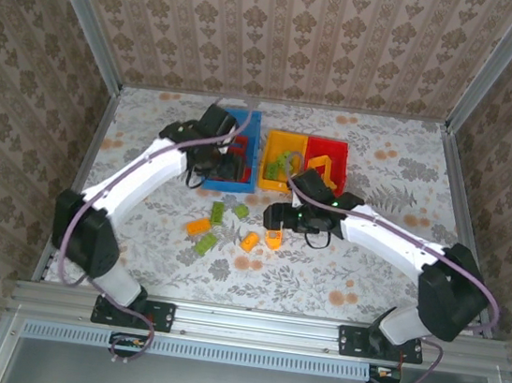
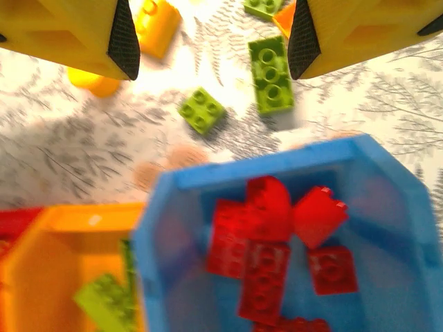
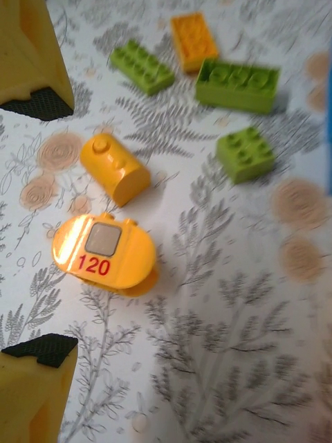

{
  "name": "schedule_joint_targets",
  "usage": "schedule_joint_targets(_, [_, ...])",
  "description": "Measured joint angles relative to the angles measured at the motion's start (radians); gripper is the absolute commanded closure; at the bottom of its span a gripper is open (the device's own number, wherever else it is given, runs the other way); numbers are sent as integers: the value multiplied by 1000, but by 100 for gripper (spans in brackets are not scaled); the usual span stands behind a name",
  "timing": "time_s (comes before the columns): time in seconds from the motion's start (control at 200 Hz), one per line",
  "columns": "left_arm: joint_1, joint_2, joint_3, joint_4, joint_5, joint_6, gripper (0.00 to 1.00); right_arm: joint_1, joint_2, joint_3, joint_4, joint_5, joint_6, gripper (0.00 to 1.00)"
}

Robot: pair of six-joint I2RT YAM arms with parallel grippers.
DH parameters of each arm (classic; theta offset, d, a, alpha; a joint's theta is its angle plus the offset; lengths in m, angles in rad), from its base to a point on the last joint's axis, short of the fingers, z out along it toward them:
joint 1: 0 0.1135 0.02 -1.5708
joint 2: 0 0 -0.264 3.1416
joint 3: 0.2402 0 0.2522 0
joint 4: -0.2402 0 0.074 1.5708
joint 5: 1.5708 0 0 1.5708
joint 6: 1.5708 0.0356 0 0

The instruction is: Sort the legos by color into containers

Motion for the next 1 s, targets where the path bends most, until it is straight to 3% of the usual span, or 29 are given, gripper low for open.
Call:
schedule_joint_targets(0.14, [-68, -225, -222, 120, 80, -1, 39, 34, 74, 1, -21, 5, 58, 19])
schedule_joint_targets(0.285, [-88, -385, -347, 171, 123, -19, 39, 51, 130, 2, -30, 15, 121, 22])
schedule_joint_targets(0.67, [-106, -467, -404, 186, 147, -54, 39, 55, 229, 66, -30, 51, 192, 28])
schedule_joint_targets(1.0, [-121, -488, -413, 188, 153, -61, 39, 55, 293, 102, -35, 83, 205, 59])
